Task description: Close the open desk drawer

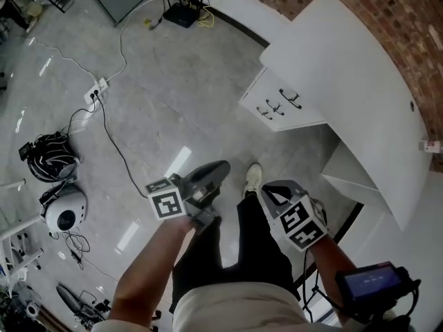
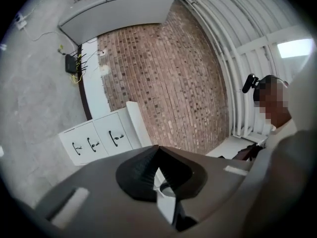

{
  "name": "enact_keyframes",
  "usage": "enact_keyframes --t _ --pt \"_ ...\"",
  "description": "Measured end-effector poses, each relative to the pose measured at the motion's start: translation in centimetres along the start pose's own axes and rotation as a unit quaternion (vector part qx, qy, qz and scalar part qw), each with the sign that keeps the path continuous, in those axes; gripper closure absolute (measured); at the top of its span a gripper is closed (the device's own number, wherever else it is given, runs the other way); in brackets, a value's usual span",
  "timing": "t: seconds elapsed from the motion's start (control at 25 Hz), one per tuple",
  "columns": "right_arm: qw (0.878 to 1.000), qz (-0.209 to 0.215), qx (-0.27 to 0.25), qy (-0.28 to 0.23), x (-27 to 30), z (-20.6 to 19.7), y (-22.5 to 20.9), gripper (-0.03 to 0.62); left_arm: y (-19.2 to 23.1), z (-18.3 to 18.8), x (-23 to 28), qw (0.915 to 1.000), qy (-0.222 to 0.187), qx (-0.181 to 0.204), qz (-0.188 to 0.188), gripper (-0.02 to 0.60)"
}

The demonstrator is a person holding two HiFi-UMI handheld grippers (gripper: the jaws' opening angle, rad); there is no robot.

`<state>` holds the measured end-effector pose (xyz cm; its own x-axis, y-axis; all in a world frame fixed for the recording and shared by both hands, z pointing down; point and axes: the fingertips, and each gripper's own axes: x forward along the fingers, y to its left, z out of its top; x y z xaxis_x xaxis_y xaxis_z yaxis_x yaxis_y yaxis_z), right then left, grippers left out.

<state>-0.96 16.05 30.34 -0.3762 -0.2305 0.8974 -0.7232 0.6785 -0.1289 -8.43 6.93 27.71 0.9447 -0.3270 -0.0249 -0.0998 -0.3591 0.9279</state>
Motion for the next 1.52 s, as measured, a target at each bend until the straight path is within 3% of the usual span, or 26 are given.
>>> enact_keyframes --t 0.44,0.64,0.84,1.28,1.52 --pt "0.996 -0.017 -0.051 -0.067 -7.4 7.7 7.6 0.586 -16.0 0.7 -8.3 0.9913 0.034 0.127 0.003 0.577" --pt "0.991 -0.031 -0.082 -0.1 -11.3 10.5 9.1 0.586 -21.0 -0.3 -8.9 0.9744 0.084 0.208 0.012 0.577" --pt "0.986 -0.049 -0.097 -0.128 -14.8 13.1 11.3 0.586 -26.0 0.1 -10.1 0.957 0.107 0.27 0.0 0.577" --pt "0.98 -0.056 -0.1 -0.166 -17.3 12.6 13.7 0.586 -28.9 -1.1 -11.3 0.9432 0.12 0.31 0.01 0.577" --pt "0.975 -0.054 -0.124 -0.175 -17.7 13.8 15.6 0.586 -29.1 -1.5 -12.6 0.9431 0.121 0.309 0.016 0.577"
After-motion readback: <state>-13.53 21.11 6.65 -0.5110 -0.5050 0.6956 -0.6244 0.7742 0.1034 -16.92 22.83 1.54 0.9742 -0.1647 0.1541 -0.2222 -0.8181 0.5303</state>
